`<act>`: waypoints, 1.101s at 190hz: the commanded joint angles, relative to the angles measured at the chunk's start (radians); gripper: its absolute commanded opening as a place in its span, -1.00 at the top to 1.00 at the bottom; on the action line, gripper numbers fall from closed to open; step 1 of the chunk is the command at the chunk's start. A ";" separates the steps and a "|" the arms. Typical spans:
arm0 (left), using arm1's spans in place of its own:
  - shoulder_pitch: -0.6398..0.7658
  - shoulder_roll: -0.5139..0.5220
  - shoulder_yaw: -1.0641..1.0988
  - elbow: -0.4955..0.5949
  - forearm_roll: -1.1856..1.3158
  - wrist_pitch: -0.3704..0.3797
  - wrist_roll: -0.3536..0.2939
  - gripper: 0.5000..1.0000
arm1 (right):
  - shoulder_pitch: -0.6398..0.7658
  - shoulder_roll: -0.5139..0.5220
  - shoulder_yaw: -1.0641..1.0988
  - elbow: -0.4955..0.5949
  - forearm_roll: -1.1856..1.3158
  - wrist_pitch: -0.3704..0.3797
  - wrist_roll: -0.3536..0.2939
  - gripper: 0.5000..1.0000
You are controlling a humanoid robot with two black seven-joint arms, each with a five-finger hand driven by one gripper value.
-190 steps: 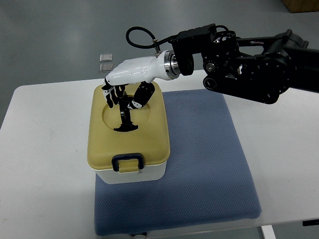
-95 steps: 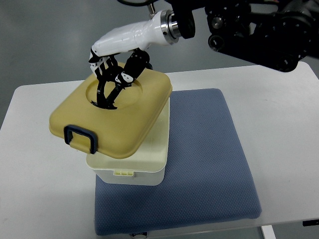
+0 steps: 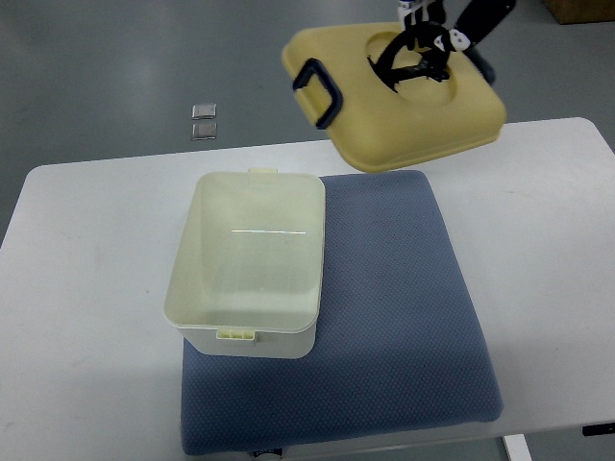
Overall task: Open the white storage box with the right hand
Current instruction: 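Carry the lid beside the box and lower it onto the cushion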
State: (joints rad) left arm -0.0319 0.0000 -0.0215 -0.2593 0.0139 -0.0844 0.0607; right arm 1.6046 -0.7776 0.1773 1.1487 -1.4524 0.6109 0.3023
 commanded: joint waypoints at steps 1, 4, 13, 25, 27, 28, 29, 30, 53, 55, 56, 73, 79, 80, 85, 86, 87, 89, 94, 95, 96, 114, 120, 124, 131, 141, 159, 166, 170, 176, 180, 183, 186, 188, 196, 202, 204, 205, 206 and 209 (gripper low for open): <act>0.000 0.000 0.002 0.000 0.001 0.000 0.001 -1.00 | -0.066 -0.066 -0.010 -0.003 -0.089 0.000 0.024 1.00; 0.000 0.000 0.002 0.000 0.001 0.000 0.001 -1.00 | -0.072 -0.071 -0.010 -0.001 -0.094 0.000 0.028 1.00; 0.000 0.000 0.002 0.000 0.003 0.000 0.001 -1.00 | -0.100 -0.091 -0.009 -0.001 -0.103 0.000 0.029 1.00; 0.000 0.000 0.002 0.000 0.003 0.000 0.001 -1.00 | -0.127 -0.107 -0.009 -0.001 -0.108 0.000 0.029 1.00; 0.000 0.000 0.002 0.000 0.001 0.000 -0.001 -1.00 | -0.133 -0.109 -0.009 -0.001 -0.108 0.000 0.029 1.00; 0.000 0.000 0.002 0.000 0.001 0.000 -0.001 -1.00 | -0.133 -0.109 -0.009 -0.001 -0.108 0.000 0.029 1.00; 0.000 0.000 0.002 0.000 0.003 0.000 0.001 -1.00 | -0.137 -0.109 -0.009 -0.001 -0.108 0.000 0.031 1.00; 0.000 0.000 0.002 0.000 0.003 0.000 0.001 -1.00 | -0.137 -0.109 -0.009 -0.001 -0.108 0.000 0.031 1.00; 0.000 0.000 0.002 0.000 0.003 0.000 -0.001 -1.00 | -0.190 -0.111 -0.009 -0.001 -0.108 0.000 0.029 1.00; 0.000 0.000 0.002 0.000 0.003 0.000 0.001 -1.00 | -0.196 -0.111 -0.009 -0.001 -0.108 0.000 0.031 1.00; 0.000 0.000 0.002 0.000 0.003 0.000 0.001 -1.00 | -0.196 -0.111 -0.009 -0.001 -0.108 0.000 0.031 1.00; 0.000 0.000 0.002 0.002 0.003 0.000 0.001 -1.00 | -0.239 -0.098 -0.009 -0.001 -0.103 0.000 0.031 1.00; 0.000 0.000 0.002 0.002 0.003 0.000 0.001 -1.00 | -0.258 -0.098 -0.009 -0.001 -0.105 0.000 0.029 1.00; 0.000 0.000 0.002 0.002 0.003 0.000 0.001 -1.00 | -0.265 -0.098 -0.009 -0.001 -0.106 0.000 0.029 1.00; 0.000 0.000 0.002 0.002 0.003 0.000 0.001 -1.00 | -0.279 -0.095 -0.009 -0.001 -0.106 0.000 0.029 1.00; 0.000 0.000 0.002 0.002 0.001 0.000 -0.001 -1.00 | -0.285 -0.094 -0.009 -0.001 -0.106 0.000 0.029 1.00; 0.000 0.000 0.002 0.002 0.001 0.000 -0.001 -1.00 | -0.285 -0.094 -0.009 -0.001 -0.106 0.000 0.029 1.00; 0.000 0.000 0.002 0.002 0.001 0.000 0.001 -1.00 | -0.293 -0.092 -0.007 -0.001 -0.106 0.000 0.029 1.00; 0.000 0.000 0.002 0.002 0.001 0.000 0.001 -1.00 | -0.308 -0.083 -0.009 0.000 -0.108 0.000 0.029 1.00; 0.000 0.000 0.002 0.002 0.001 0.000 0.001 -1.00 | -0.308 -0.083 -0.009 0.000 -0.108 0.000 0.029 1.00; 0.000 0.000 0.002 0.002 0.001 0.000 0.001 -1.00 | -0.313 -0.080 -0.009 0.000 -0.108 0.000 0.029 1.00; 0.000 0.000 0.000 0.005 0.001 0.000 -0.001 -1.00 | -0.345 -0.049 -0.009 0.000 -0.108 0.000 0.029 1.00; 0.000 0.000 0.000 0.006 0.001 0.000 -0.001 -1.00 | -0.353 -0.048 -0.007 0.000 -0.106 0.000 0.029 1.00; 0.000 0.000 0.000 0.006 0.001 0.000 -0.001 -1.00 | -0.357 -0.048 -0.007 0.000 -0.105 0.000 0.029 1.00; 0.000 0.000 0.000 0.008 0.001 0.000 0.001 -1.00 | -0.362 -0.046 -0.007 0.002 -0.105 0.000 0.029 1.00; 0.000 0.000 0.002 0.008 0.001 0.000 0.001 -1.00 | -0.374 -0.045 -0.007 0.008 -0.105 0.000 0.029 1.00; 0.000 0.000 0.002 0.008 0.001 0.000 0.001 -1.00 | -0.387 -0.034 -0.007 0.019 -0.105 0.000 0.029 1.00; 0.000 0.000 0.002 0.008 0.001 0.000 0.001 -1.00 | -0.391 -0.032 -0.007 0.028 -0.105 0.000 0.029 1.00; 0.000 0.000 0.002 0.008 0.001 0.000 0.001 -1.00 | -0.396 -0.032 -0.007 0.035 -0.103 0.000 0.029 1.00; 0.000 0.000 0.002 0.008 0.001 0.000 0.001 -1.00 | -0.400 -0.032 -0.005 0.045 -0.103 0.000 0.031 1.00; 0.000 0.000 0.002 0.008 0.001 0.000 0.001 -1.00 | -0.403 -0.031 -0.005 0.054 -0.101 0.000 0.031 1.00; 0.000 0.000 0.003 0.008 0.001 0.000 -0.001 -1.00 | -0.403 -0.031 -0.005 0.058 -0.101 0.000 0.031 1.00; 0.000 0.000 0.003 0.009 0.001 0.000 0.001 -1.00 | -0.407 -0.031 -0.005 0.068 -0.101 0.000 0.031 1.00; 0.000 0.000 0.003 0.008 0.001 0.000 0.001 -1.00 | -0.408 -0.029 -0.005 0.072 -0.101 0.000 0.031 1.00; 0.000 0.000 0.003 0.009 0.001 0.000 0.001 -1.00 | -0.416 -0.028 -0.005 0.086 -0.097 0.000 0.031 1.00; 0.000 0.000 0.003 0.008 0.001 0.000 0.001 -1.00 | -0.423 -0.020 -0.002 0.094 -0.095 0.000 0.031 1.00; 0.000 0.000 0.003 0.008 0.001 0.000 0.001 -1.00 | -0.425 -0.017 -0.001 0.097 -0.095 0.000 0.031 1.00; 0.000 0.000 0.003 0.009 0.001 0.000 0.001 -1.00 | -0.428 -0.014 -0.001 0.098 -0.095 0.000 0.031 1.00; 0.000 0.000 0.003 0.009 0.001 0.000 0.001 -1.00 | -0.428 -0.014 -0.001 0.098 -0.095 0.000 0.031 1.00; 0.000 0.000 0.003 0.008 0.001 0.000 0.001 -1.00 | -0.433 -0.008 0.001 0.100 -0.095 0.000 0.031 1.00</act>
State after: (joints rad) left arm -0.0322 0.0000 -0.0186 -0.2512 0.0151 -0.0844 0.0610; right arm 1.1920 -0.8050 0.1723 1.2250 -1.5516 0.6109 0.3321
